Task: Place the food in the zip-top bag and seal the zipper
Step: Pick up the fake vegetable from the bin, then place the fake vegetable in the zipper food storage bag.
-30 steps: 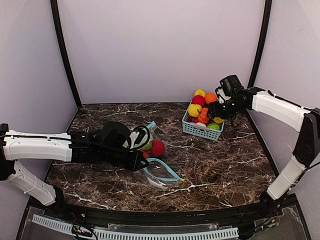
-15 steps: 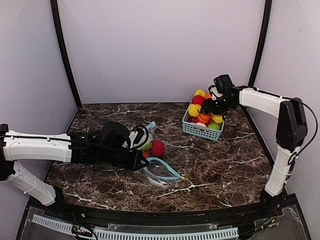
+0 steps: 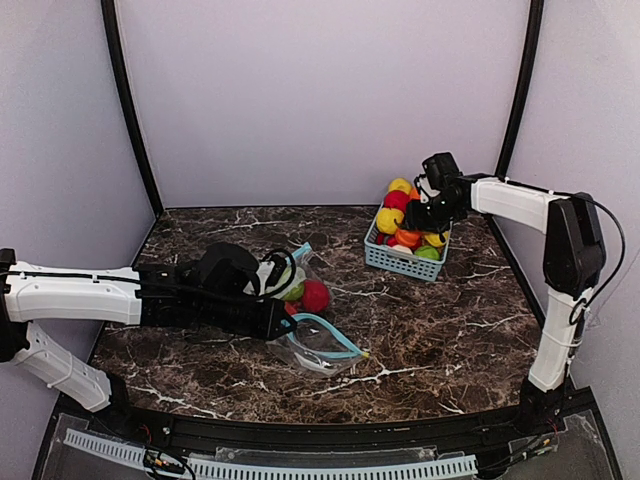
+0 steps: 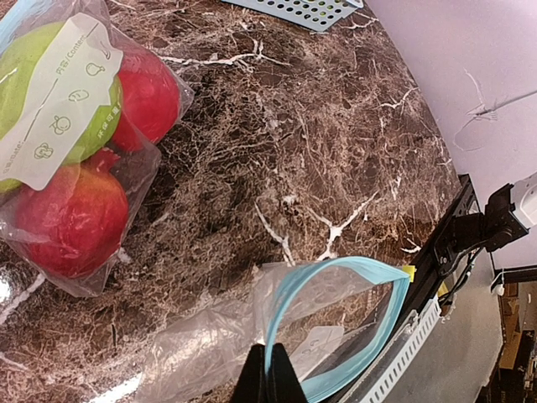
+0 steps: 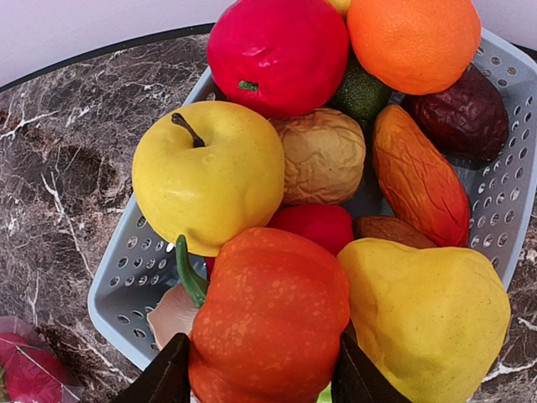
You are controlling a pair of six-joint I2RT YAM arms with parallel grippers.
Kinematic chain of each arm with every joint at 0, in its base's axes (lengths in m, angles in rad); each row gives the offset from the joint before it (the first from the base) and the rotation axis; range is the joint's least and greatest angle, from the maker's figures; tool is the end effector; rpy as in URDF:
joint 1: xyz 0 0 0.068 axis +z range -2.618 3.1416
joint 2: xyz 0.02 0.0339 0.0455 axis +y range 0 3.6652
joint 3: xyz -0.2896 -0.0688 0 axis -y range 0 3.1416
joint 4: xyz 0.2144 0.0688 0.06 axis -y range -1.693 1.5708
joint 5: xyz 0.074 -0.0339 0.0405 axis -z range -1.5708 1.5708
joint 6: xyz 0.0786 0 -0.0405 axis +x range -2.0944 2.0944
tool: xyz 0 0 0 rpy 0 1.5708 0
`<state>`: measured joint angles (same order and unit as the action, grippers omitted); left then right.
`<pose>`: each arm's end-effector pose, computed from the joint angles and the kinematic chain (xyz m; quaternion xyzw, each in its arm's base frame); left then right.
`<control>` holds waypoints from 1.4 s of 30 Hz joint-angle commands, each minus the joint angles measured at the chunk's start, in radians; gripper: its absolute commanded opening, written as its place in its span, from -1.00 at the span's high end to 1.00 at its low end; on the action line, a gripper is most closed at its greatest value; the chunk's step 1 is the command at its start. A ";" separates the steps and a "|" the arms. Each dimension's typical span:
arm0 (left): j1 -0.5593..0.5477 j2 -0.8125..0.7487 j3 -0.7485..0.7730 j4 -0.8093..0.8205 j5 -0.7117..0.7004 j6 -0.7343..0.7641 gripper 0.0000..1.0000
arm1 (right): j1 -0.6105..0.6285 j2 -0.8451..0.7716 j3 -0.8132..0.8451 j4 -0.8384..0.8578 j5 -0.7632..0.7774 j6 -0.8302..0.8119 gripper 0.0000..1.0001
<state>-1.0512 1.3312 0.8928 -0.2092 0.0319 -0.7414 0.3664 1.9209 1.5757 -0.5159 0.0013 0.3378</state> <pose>0.1431 -0.2552 0.2661 0.1451 0.8834 -0.3567 0.2670 0.4116 0.1578 0.2537 -0.0132 0.9376 0.1193 0.3263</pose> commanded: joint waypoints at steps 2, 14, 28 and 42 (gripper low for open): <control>0.002 -0.027 -0.017 -0.001 -0.019 -0.003 0.99 | -0.002 0.001 0.019 0.017 0.037 0.017 0.04; 0.002 -0.033 -0.029 0.042 -0.016 -0.009 0.99 | 0.007 -0.277 -0.071 0.077 -0.171 -0.050 0.22; 0.019 -0.006 -0.074 0.175 0.188 0.115 0.99 | 0.341 -0.756 -0.565 0.282 -0.577 -0.169 0.24; 0.029 0.059 -0.057 0.205 0.278 0.124 0.99 | 0.606 -0.655 -0.657 0.331 -0.529 -0.151 0.27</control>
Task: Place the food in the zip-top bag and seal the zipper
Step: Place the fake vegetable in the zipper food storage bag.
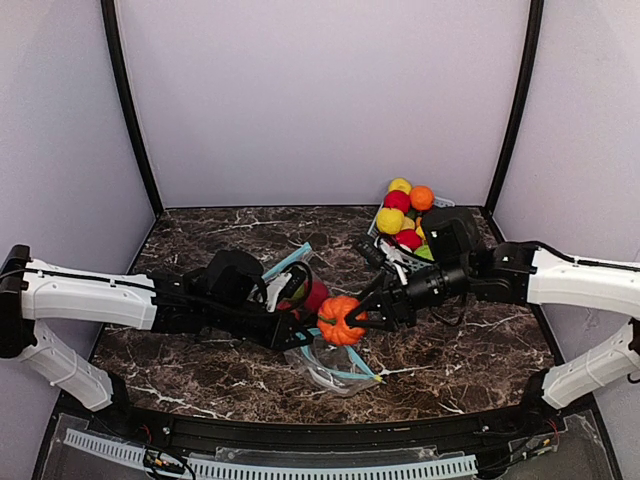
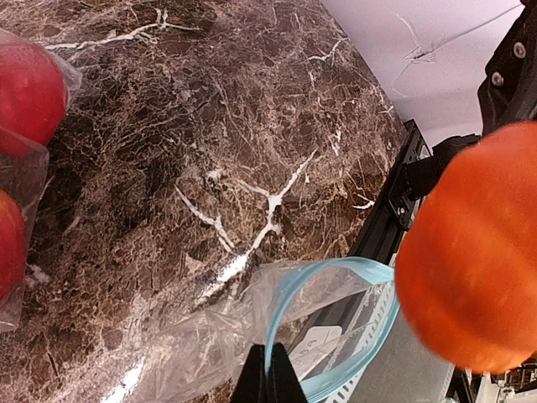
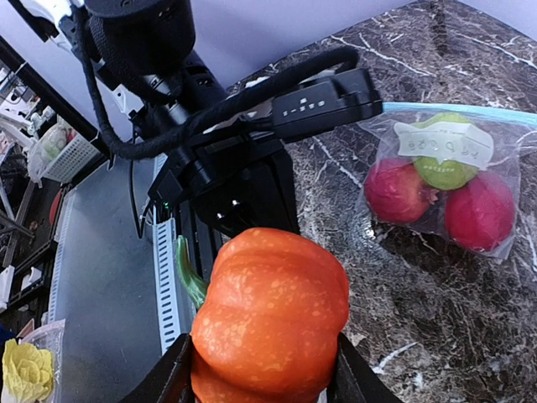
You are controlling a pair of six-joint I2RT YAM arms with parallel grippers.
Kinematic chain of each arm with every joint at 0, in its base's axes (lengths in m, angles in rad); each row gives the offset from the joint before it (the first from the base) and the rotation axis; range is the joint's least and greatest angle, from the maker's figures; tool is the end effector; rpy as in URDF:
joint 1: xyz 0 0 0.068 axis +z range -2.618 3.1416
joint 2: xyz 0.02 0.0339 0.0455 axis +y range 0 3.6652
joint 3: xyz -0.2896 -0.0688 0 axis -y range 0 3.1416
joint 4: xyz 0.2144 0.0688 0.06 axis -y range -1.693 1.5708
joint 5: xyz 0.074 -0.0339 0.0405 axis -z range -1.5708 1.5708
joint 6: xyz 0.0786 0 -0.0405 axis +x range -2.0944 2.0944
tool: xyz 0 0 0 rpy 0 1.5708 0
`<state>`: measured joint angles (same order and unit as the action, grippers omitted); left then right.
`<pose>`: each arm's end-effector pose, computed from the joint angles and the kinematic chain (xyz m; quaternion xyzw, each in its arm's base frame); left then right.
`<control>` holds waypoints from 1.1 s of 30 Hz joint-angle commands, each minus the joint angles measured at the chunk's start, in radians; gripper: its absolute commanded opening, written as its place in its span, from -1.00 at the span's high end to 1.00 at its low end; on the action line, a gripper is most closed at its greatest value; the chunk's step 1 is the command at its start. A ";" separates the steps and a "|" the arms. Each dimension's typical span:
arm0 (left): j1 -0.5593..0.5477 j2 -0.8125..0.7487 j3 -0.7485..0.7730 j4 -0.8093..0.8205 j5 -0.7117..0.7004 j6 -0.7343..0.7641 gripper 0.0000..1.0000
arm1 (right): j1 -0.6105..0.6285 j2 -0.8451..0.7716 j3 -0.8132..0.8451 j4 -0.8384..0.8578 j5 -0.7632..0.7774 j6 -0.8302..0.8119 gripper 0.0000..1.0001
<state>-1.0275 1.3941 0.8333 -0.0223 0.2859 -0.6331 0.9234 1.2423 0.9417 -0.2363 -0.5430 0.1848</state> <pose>0.1399 -0.2745 0.2531 0.2370 0.8414 -0.4309 0.2239 0.1308 0.2403 0.3092 -0.4259 0.7332 0.4488 0.2822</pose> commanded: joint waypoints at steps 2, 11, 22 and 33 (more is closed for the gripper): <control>0.006 -0.004 -0.001 0.018 0.024 0.017 0.99 | 0.063 0.050 -0.033 0.058 0.024 -0.001 0.29; 0.006 0.009 -0.004 0.050 0.046 0.039 0.99 | 0.112 0.140 -0.018 0.020 0.099 -0.043 0.30; 0.006 -0.005 0.005 0.049 0.060 0.077 0.99 | 0.152 0.232 0.059 -0.152 0.225 -0.119 0.32; 0.007 -0.089 0.003 0.033 -0.030 0.091 0.99 | 0.188 0.377 0.215 -0.433 0.276 -0.179 0.33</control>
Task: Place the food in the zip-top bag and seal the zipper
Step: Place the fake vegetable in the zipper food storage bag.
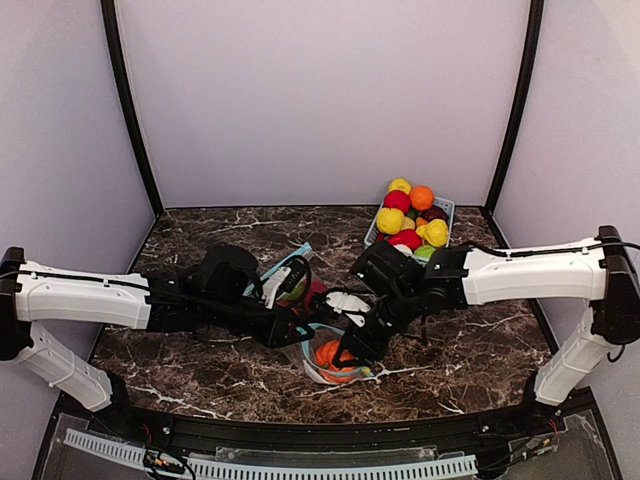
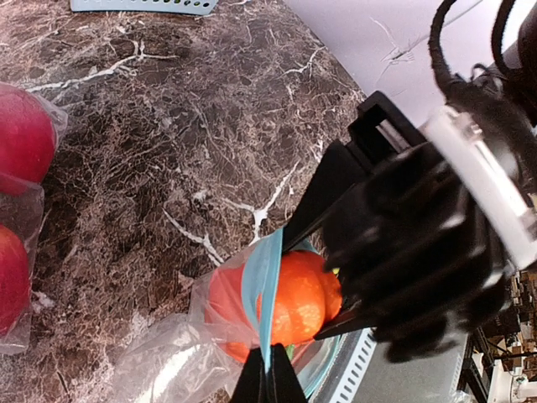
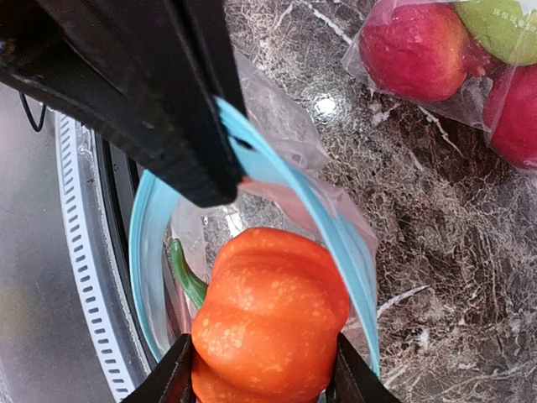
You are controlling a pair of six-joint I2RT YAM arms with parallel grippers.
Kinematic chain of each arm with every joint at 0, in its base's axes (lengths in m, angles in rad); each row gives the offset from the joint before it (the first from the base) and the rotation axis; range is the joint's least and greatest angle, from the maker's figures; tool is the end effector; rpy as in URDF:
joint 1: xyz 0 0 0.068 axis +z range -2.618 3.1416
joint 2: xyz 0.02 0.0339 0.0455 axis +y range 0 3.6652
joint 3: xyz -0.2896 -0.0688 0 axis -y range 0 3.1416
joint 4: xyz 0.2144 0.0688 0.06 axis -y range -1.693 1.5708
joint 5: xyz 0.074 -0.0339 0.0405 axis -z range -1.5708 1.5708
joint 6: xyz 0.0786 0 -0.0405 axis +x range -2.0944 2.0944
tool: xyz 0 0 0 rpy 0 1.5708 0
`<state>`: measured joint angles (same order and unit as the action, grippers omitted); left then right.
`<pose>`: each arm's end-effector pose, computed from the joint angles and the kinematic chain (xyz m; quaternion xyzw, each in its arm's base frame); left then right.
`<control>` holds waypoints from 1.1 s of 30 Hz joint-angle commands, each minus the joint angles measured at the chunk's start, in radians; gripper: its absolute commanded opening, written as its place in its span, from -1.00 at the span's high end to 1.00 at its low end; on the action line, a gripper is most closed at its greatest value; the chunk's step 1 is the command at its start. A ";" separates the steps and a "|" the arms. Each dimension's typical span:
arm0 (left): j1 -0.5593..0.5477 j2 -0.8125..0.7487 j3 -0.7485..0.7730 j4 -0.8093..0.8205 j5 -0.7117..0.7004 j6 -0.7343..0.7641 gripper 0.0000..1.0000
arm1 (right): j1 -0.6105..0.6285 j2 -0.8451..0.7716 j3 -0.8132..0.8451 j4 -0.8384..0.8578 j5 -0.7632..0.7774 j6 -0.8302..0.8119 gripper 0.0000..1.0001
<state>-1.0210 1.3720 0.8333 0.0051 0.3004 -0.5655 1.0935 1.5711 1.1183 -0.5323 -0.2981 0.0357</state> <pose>0.1400 -0.2730 0.2631 0.2661 0.8198 -0.4404 0.2512 0.1272 0.2962 0.2390 -0.5148 0.7958 0.2729 0.1651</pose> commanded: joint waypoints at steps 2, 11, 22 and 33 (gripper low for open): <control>0.004 -0.079 -0.001 0.008 -0.045 0.022 0.99 | 0.020 0.071 0.055 -0.166 0.049 -0.052 0.33; 0.012 -0.076 -0.013 0.026 -0.014 0.001 0.99 | 0.021 0.103 0.116 -0.183 0.159 0.010 0.11; 0.023 -0.041 -0.005 0.000 -0.017 -0.001 0.99 | 0.020 -0.095 0.110 -0.113 0.043 0.113 -0.71; 0.024 -0.039 -0.011 0.005 -0.017 -0.005 0.99 | 0.021 -0.118 0.014 0.053 0.207 0.356 -0.93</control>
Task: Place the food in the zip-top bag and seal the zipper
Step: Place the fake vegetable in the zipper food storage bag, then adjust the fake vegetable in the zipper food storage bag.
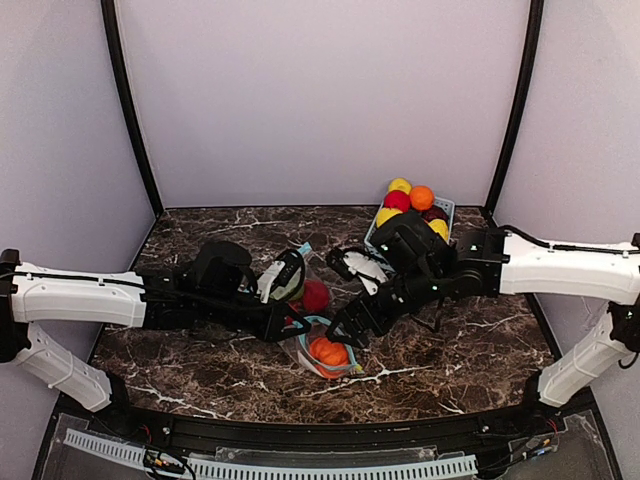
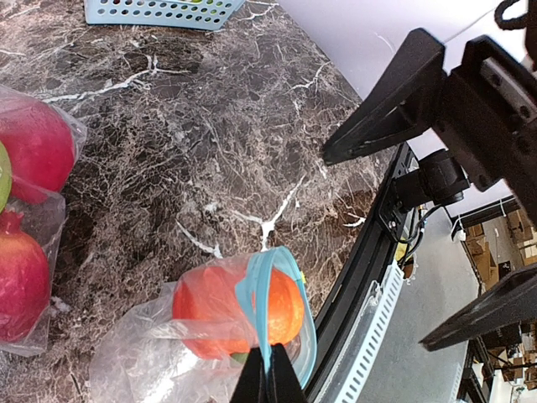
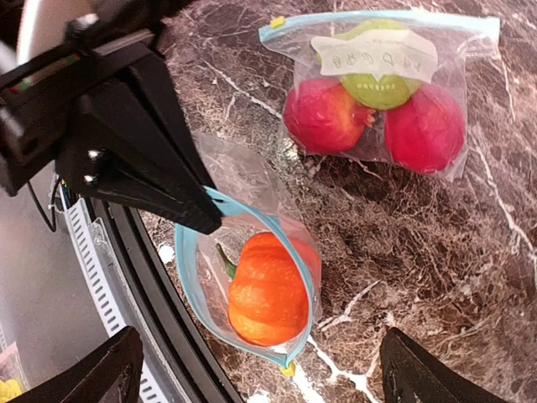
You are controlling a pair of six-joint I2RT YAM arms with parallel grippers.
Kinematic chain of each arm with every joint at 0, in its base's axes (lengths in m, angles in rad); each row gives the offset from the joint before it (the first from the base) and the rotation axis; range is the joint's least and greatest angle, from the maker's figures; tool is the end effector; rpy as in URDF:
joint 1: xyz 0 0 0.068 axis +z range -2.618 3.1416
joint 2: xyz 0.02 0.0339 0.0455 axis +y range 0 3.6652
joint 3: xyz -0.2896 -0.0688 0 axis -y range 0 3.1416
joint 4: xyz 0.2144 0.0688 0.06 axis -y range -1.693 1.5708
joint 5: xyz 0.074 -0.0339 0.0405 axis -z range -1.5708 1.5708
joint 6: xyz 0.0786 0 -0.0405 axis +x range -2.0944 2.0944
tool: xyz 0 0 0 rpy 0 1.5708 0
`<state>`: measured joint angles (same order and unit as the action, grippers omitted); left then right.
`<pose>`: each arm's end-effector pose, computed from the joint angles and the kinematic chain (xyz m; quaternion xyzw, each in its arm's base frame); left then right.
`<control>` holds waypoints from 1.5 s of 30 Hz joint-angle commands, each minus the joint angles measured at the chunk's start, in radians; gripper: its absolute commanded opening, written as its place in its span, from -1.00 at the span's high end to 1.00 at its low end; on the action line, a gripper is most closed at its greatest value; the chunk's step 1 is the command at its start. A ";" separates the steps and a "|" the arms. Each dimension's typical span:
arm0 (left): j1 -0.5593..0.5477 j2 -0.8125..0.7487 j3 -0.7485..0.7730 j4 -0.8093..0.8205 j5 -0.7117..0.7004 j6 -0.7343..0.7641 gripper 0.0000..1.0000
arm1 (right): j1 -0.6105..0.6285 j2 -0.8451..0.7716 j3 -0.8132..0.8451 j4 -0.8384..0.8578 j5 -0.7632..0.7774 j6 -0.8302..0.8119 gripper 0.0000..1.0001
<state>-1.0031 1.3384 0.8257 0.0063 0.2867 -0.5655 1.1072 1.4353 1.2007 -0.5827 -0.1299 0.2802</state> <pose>0.1427 -0.2651 0.2700 0.2559 0.8168 -0.4419 0.2686 0.1283 0.2794 0.2982 -0.3947 0.8401 0.2811 0.2437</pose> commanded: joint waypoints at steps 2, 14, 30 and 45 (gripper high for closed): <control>0.006 -0.003 -0.005 0.009 0.000 -0.006 0.99 | 0.007 0.017 -0.106 0.155 0.039 0.129 -0.94; 0.006 0.003 -0.013 0.039 0.020 -0.015 0.99 | 0.008 0.126 -0.184 0.328 0.078 0.230 -0.92; 0.006 -0.051 -0.014 0.050 0.019 -0.022 0.99 | 0.007 0.274 -0.146 0.189 0.273 0.355 -0.86; 0.005 -0.005 0.019 -0.095 -0.109 -0.009 0.99 | 0.015 0.058 -0.099 0.198 0.070 0.198 -0.97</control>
<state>-1.0031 1.3224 0.8192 -0.0357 0.2214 -0.5831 1.1107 1.6253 1.0664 -0.3820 0.0460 0.5663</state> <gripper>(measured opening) 0.010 0.982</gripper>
